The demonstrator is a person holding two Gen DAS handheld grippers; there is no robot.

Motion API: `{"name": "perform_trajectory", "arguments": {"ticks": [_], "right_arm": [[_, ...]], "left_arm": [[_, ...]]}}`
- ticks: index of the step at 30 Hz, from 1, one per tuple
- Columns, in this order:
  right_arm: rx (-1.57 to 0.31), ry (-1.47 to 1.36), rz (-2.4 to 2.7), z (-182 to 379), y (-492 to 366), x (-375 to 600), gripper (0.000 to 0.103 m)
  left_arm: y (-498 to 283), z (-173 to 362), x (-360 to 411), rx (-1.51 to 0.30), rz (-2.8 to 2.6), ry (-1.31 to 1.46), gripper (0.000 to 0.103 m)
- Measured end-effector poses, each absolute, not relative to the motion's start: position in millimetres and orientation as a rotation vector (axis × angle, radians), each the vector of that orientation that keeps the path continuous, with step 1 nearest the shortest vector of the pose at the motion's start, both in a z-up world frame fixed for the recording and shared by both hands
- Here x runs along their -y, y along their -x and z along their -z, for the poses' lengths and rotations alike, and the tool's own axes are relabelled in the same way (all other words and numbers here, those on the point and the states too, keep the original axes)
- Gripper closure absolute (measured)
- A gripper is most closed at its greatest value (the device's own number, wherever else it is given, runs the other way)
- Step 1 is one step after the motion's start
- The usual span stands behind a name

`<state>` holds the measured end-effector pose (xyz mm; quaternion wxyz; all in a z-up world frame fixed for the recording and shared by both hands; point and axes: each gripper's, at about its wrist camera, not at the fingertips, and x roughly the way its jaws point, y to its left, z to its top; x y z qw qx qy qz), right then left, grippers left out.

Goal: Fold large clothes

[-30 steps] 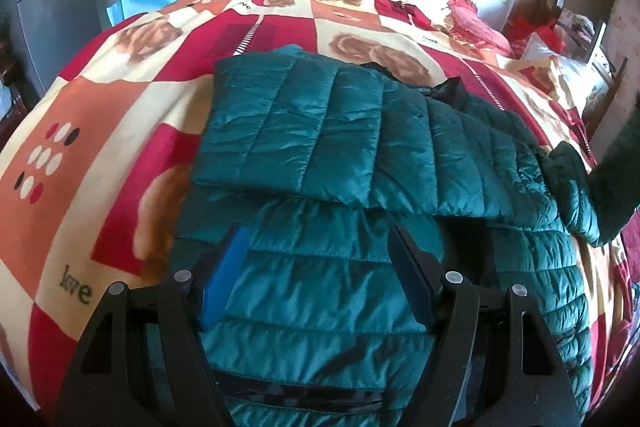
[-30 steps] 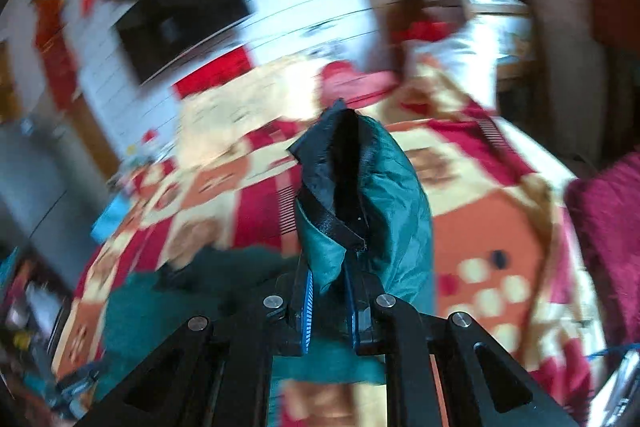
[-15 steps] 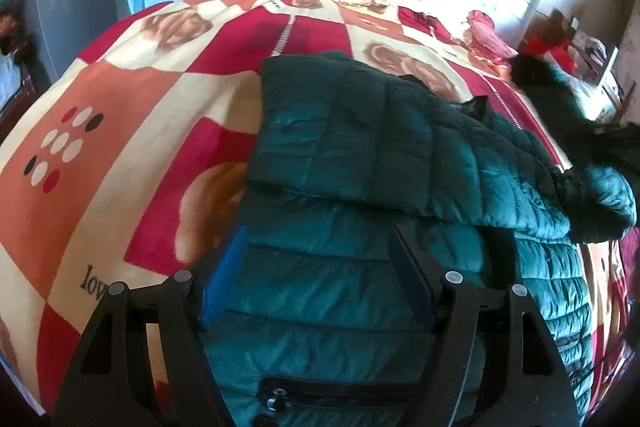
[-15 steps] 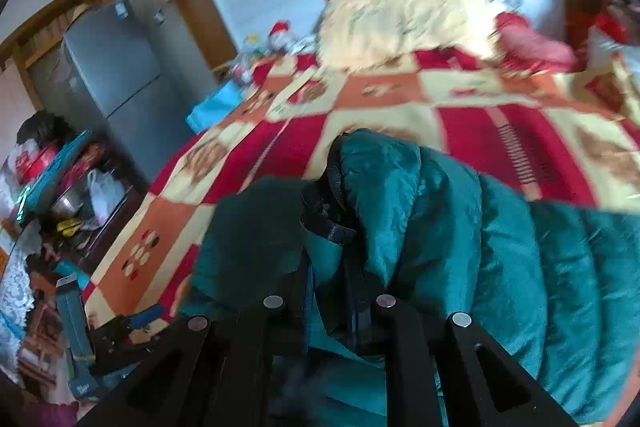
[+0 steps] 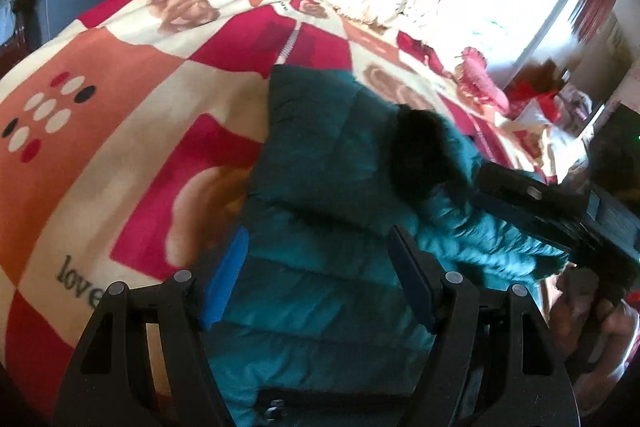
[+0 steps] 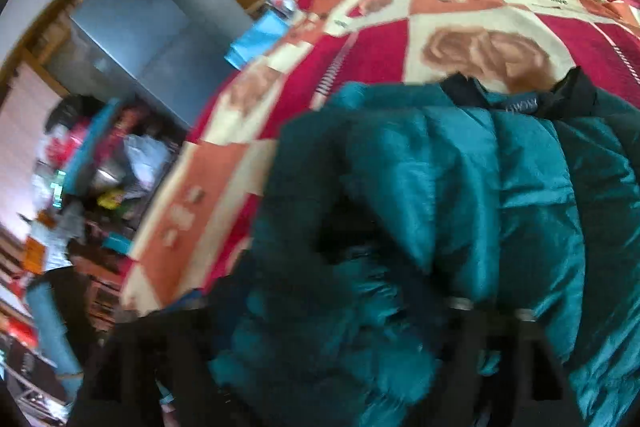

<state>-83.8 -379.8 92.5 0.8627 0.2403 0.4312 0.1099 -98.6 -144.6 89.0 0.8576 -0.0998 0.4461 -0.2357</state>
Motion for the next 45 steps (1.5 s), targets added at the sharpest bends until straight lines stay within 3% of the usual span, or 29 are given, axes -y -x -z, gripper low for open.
{"name": "perform_trajectory", "arguments": {"ticks": [6,14,15,16,19,25,28,32,35,36,37,39,45], "right_arm": [[-0.829,-0.397,-0.13,-139.2,139.6,410.2,0.029],[-0.818,-0.334,0.092,-153.3,219.3,480.2,0.029],[-0.816,-0.342,0.122,-153.8,229.7,492.3,0.029],[-0.812,-0.351,0.142,-154.4,235.5,499.8,0.029],[-0.782,-0.406,0.214,-160.0,255.7,532.1,0.029],[-0.719,-0.455,0.305,-170.8,264.1,564.6,0.029],[-0.73,-0.473,0.286,-162.2,248.3,562.0,0.029],[-0.78,-0.462,0.287,-134.5,216.0,549.0,0.029],[-0.776,-0.527,0.306,-119.3,210.8,548.1,0.029],[-0.774,-0.557,0.281,-117.1,210.9,547.3,0.029],[-0.775,-0.556,0.276,-116.5,211.2,546.0,0.029],[-0.781,-0.531,0.276,-119.1,215.6,543.2,0.029],[-0.753,-0.582,0.283,-128.8,242.2,558.8,0.029]], "left_arm": [[90.2,-95.8,190.1,-0.972,0.565,0.225,0.03],[70.5,-79.3,248.6,-1.025,0.538,0.182,0.031],[69.8,-81.8,253.0,-1.007,0.553,0.177,0.043],[69.7,-83.5,254.6,-1.0,0.558,0.173,0.067],[69.2,-103.7,253.2,-0.984,0.6,0.161,0.087],[63.7,-146.0,201.7,-0.837,0.545,0.156,0.094],[48.4,-135.8,174.5,-0.834,0.446,0.12,0.094],[36.4,-105.9,154.5,-0.958,0.487,0.241,0.094],[39.4,-96.9,149.7,-1.003,0.523,0.342,0.088],[40.5,-95.9,151.0,-1.019,0.535,0.354,0.073],[42.1,-95.7,155.0,-1.032,0.552,0.367,0.045],[48.7,-97.8,162.2,-1.009,0.586,0.408,0.024],[55.3,-91.0,202.0,-1.058,0.576,0.372,0.023]]}}
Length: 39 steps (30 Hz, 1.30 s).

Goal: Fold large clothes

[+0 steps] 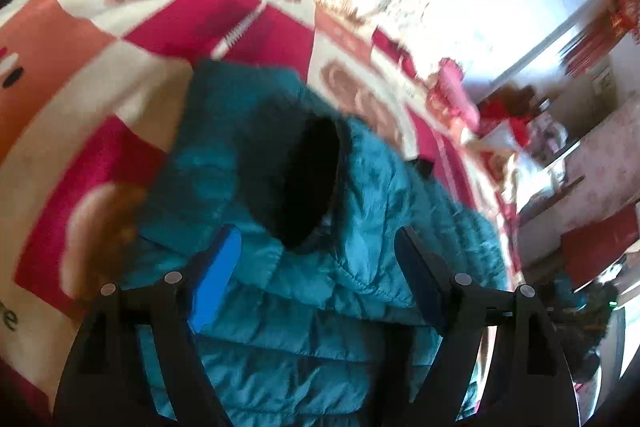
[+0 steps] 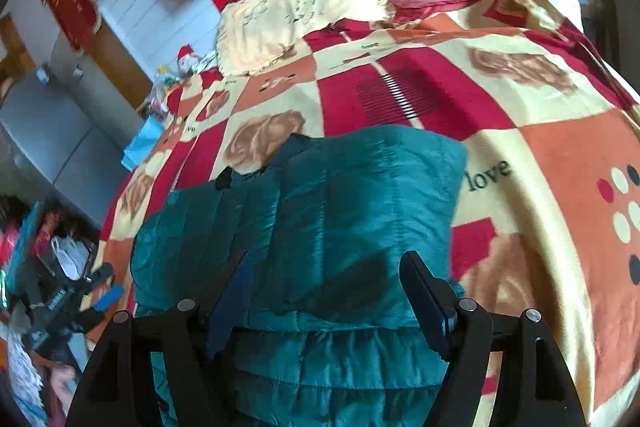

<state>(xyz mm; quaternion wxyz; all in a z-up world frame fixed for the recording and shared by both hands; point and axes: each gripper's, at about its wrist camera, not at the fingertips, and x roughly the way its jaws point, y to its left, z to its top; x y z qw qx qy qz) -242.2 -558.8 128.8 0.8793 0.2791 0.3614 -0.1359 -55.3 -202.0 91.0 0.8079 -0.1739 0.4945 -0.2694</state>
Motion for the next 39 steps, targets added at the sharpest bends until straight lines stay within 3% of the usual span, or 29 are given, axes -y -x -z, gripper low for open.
{"name": "perform_trajectory", "arguments": {"ticks": [2,3,4,5,7,12,17,18,22,26,32,39], "right_arm": [[-0.75,-0.604,0.295,-129.5,247.6,564.7,0.029],[-0.743,-0.622,0.299,-130.2,252.6,568.4,0.029],[-0.739,-0.631,0.3,-131.3,255.0,570.0,0.029],[-0.734,-0.637,0.304,-133.0,258.0,571.5,0.029],[-0.729,-0.631,0.318,-137.1,261.9,573.8,0.029],[-0.712,-0.594,0.329,-150.0,256.5,573.7,0.029],[-0.775,-0.506,0.306,-131.1,218.3,549.3,0.029],[-0.812,-0.493,0.285,-118.4,204.7,540.7,0.029],[-0.988,-0.39,0.324,-64.4,170.5,518.8,0.029],[-0.985,-0.325,0.329,-75.4,174.3,514.1,0.029],[-0.848,-0.375,0.367,-121.9,189.4,535.8,0.029],[-0.897,-0.301,0.419,-101.3,136.7,528.8,0.029]], "left_arm": [[52.3,-81.1,222.2,-1.097,0.565,0.315,0.024],[53.2,-80.8,226.2,-1.095,0.57,0.301,0.039],[54.0,-82.1,230.6,-1.081,0.585,0.287,0.071],[54.1,-86.0,234.8,-1.073,0.595,0.258,0.079],[56.1,-97.2,232.9,-1.04,0.623,0.255,0.086],[60.3,-121.6,199.4,-0.914,0.58,0.201,0.087],[49.0,-85.0,189.2,-1.026,0.558,0.201,0.086],[47.9,-80.1,187.5,-1.038,0.556,0.213,0.085],[48.7,-82.4,177.0,-1.048,0.525,0.241,0.057],[58.8,-112.7,163.5,-0.916,0.502,0.215,0.042],[56.3,-129.7,182.8,-0.82,0.489,0.175,0.037],[26.3,-75.3,240.4,-0.931,0.395,-0.023,0.037]]}}
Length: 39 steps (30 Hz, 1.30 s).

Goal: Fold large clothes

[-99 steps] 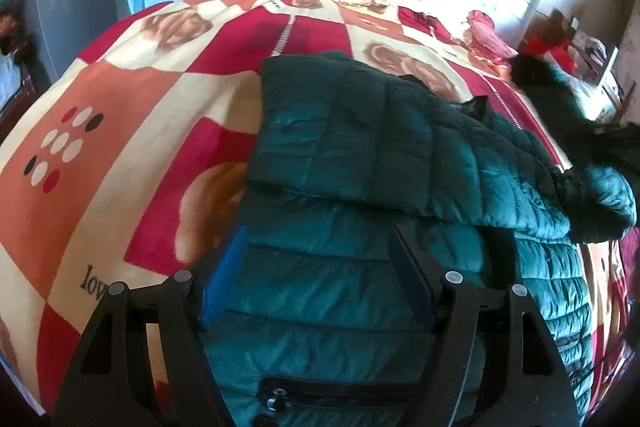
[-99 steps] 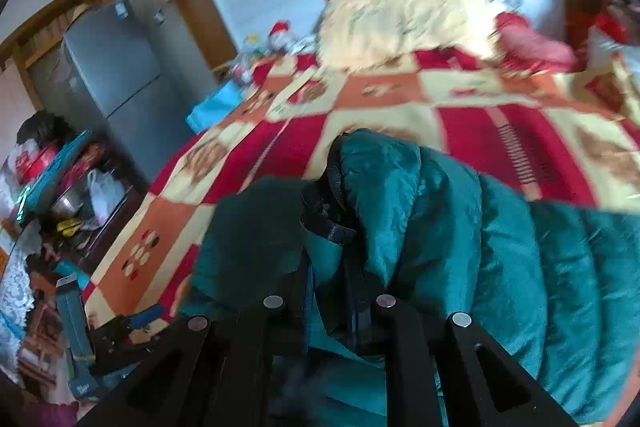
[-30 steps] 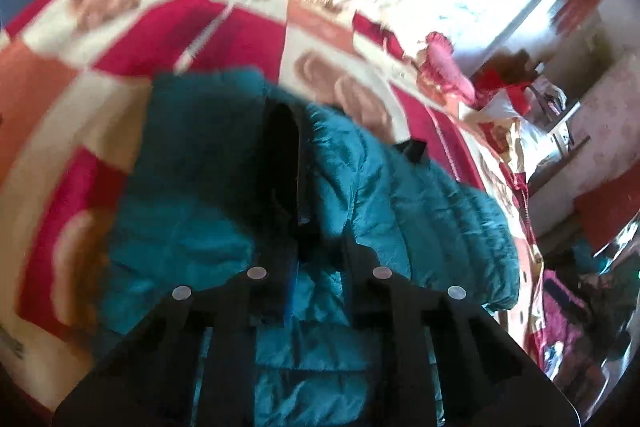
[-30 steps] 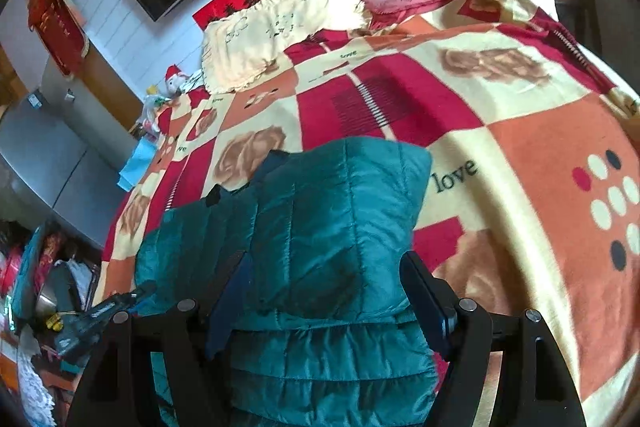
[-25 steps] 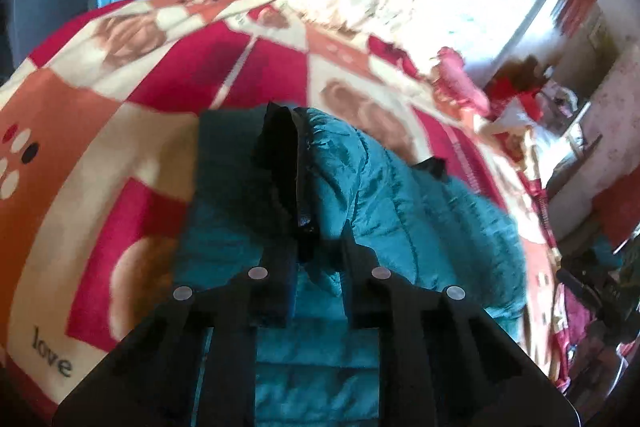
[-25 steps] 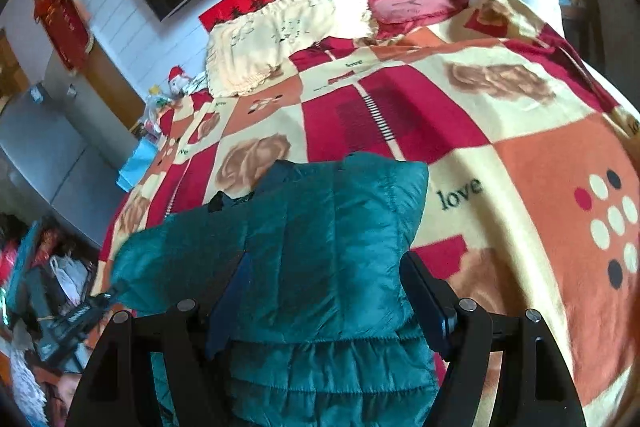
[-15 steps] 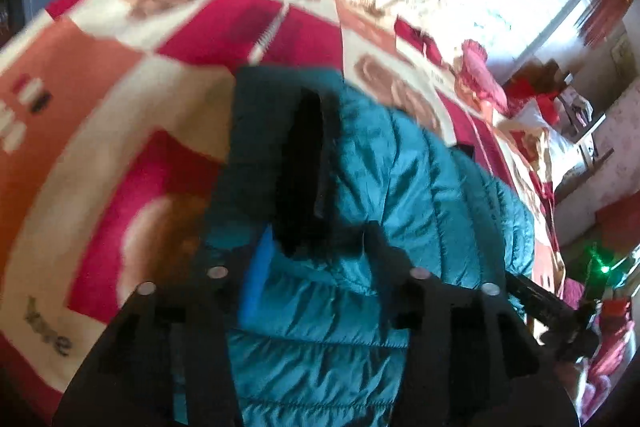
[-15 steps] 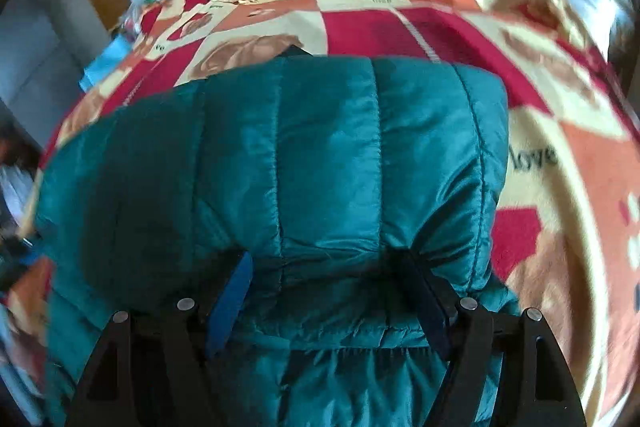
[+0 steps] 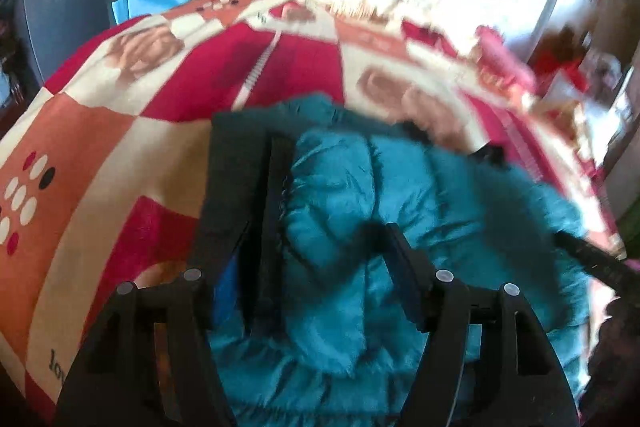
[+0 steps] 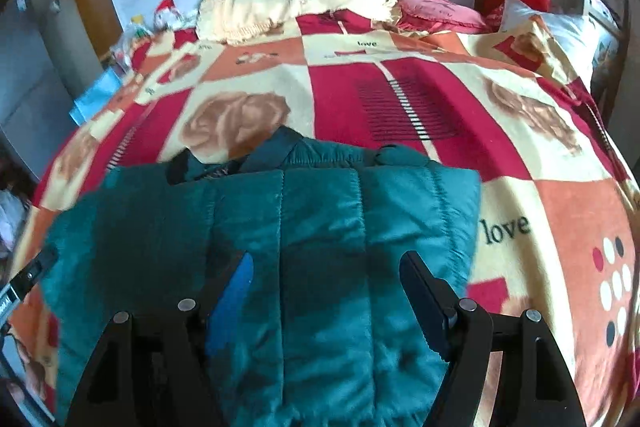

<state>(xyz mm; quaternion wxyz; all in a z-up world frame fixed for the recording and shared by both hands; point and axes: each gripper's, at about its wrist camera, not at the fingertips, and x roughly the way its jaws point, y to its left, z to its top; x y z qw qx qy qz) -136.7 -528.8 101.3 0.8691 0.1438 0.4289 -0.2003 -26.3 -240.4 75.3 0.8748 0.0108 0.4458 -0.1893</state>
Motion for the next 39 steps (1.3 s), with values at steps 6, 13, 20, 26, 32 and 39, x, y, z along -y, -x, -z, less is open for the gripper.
{"name": "perform_trajectory", "arguments": {"ticks": [6,13,20,26,32,39], "right_arm": [[-0.949,-0.269,0.485,-56.7,113.2,540.2,0.028],[-0.977,-0.26,0.479,-78.9,123.5,542.0,0.029],[-0.922,-0.147,0.454,-100.0,170.4,503.5,0.029],[-0.967,-0.16,0.458,-54.1,183.4,510.7,0.029],[-0.908,-0.22,0.458,-78.4,202.6,516.8,0.029],[-0.944,-0.32,0.522,-53.9,203.5,544.1,0.029]], "left_arm": [[14.8,-50.5,246.1,-0.93,0.386,-0.043,0.023],[18.8,-47.0,248.5,-0.91,0.393,-0.069,0.023],[19.7,-44.2,249.4,-0.898,0.394,-0.063,0.02],[20.9,-42.0,251.4,-0.893,0.399,-0.071,0.014],[21.8,-40.5,251.4,-0.882,0.399,-0.065,0.014],[26.1,-47.1,247.2,-0.876,0.411,-0.064,0.014]]}}
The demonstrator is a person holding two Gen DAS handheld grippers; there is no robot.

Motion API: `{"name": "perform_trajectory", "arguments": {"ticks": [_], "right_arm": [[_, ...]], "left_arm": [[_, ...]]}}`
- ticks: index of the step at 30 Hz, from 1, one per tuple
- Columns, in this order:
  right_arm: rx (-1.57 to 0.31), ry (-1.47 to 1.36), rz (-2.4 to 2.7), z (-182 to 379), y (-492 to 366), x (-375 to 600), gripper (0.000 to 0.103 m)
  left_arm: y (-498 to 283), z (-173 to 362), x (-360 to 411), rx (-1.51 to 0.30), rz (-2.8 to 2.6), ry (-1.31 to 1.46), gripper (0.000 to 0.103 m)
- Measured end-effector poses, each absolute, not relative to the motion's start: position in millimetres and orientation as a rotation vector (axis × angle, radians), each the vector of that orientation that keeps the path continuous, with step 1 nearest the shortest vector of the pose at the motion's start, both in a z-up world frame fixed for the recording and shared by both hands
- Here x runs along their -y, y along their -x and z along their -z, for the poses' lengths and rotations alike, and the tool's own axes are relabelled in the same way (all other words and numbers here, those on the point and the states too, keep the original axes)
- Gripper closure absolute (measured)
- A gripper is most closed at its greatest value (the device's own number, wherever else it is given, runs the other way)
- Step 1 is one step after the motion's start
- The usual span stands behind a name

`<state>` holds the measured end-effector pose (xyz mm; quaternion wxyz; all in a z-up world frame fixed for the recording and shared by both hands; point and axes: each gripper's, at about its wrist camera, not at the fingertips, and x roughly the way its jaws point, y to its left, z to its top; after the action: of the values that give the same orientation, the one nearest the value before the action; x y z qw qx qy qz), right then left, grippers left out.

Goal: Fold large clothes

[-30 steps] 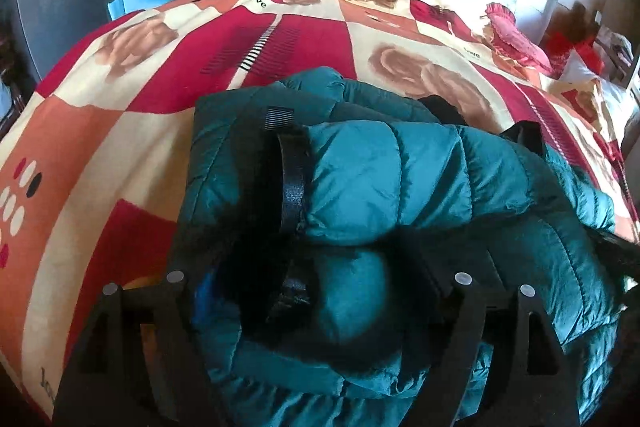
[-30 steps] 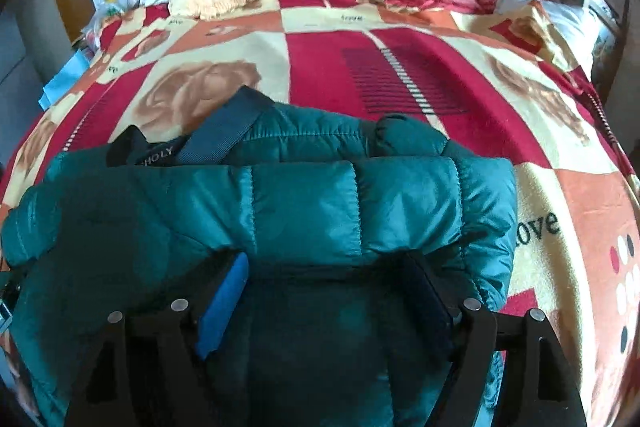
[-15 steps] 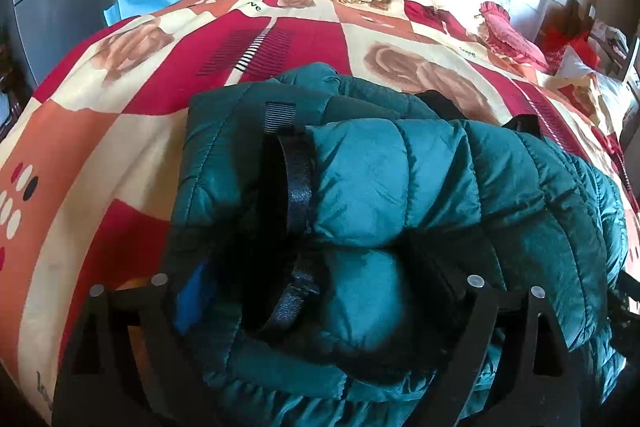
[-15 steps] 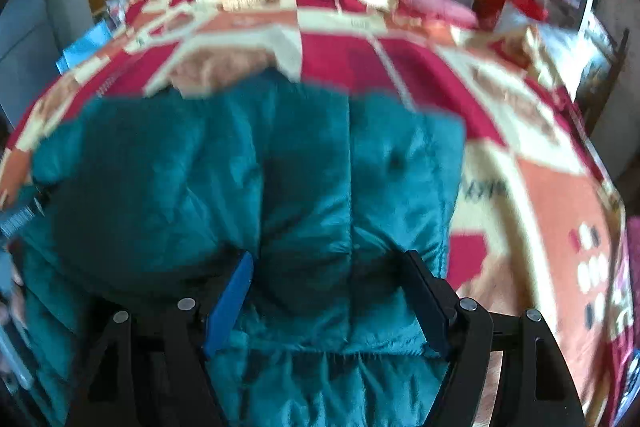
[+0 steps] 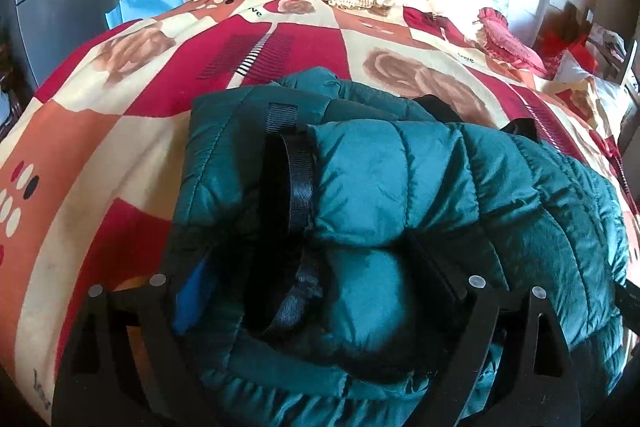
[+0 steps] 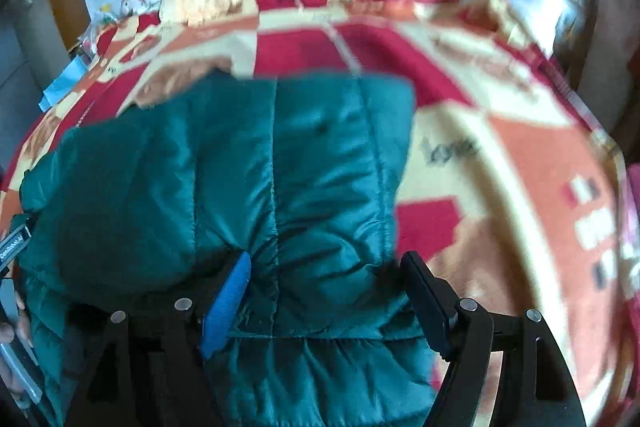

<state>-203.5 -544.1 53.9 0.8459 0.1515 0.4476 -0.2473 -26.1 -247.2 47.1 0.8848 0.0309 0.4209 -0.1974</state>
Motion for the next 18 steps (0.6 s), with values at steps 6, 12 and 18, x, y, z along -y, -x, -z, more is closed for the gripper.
{"name": "perform_trajectory", "arguments": {"ticks": [6,12,18], "right_arm": [[-0.918,-0.326,0.504,-78.8,220.2,536.6,0.029],[-0.908,-0.353,0.478,-93.9,274.0,518.7,0.029],[-0.923,-0.398,0.483,-94.0,327.8,508.9,0.029]], "left_arm": [[56.1,-79.1,219.5,-0.819,0.434,-0.125,0.014],[98.5,-101.2,178.5,-0.813,0.446,-0.122,0.014],[144.4,-101.8,141.4,-0.846,0.434,-0.098,0.014]]}}
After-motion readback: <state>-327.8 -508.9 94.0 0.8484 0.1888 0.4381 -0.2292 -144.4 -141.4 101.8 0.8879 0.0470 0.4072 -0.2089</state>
